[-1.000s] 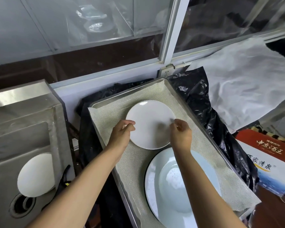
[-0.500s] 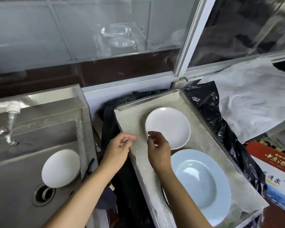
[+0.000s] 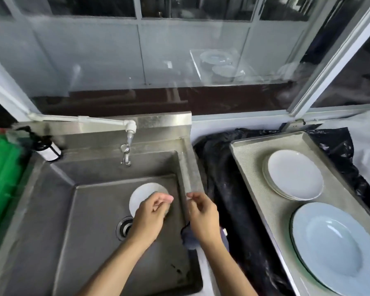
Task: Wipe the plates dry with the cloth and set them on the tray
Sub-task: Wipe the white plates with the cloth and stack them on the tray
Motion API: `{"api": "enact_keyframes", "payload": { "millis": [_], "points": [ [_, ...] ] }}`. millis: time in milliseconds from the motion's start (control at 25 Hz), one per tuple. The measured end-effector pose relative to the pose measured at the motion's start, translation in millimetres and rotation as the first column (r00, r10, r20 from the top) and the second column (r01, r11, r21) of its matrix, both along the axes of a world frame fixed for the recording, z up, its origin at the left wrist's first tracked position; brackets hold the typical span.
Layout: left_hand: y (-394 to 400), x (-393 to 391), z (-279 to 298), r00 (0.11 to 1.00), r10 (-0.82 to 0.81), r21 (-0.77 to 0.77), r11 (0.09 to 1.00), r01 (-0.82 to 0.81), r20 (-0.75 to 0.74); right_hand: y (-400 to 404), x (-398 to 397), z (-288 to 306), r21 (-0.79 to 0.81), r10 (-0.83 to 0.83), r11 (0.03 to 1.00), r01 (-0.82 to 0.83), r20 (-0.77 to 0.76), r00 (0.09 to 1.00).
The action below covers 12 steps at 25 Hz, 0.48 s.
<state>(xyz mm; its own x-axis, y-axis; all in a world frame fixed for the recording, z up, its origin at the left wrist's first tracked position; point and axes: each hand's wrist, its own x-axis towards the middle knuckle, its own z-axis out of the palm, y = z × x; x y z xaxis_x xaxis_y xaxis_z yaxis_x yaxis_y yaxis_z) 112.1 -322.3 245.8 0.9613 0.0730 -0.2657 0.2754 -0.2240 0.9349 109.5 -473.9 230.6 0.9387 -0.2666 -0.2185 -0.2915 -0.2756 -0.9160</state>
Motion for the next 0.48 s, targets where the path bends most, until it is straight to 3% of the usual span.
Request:
{"api": "enact_keyframes", "payload": {
  "millis": [200, 480],
  "points": [
    [89.2, -17.3, -18.1, 1.0, -0.007, 0.016, 1.0, 0.007, -0.03, 88.7, -23.0, -15.4, -0.01, 0.011, 1.0, -0.012, -0.062, 0.998],
    [149.7, -29.7, -68.6, 0.994, 0.027, 0.011, 1.0, -0.026, -0.11, 137.7, -30.7, -62.1, -0.05, -0.001, 0.999, -0.008, -0.163, 0.987]
  ]
}}
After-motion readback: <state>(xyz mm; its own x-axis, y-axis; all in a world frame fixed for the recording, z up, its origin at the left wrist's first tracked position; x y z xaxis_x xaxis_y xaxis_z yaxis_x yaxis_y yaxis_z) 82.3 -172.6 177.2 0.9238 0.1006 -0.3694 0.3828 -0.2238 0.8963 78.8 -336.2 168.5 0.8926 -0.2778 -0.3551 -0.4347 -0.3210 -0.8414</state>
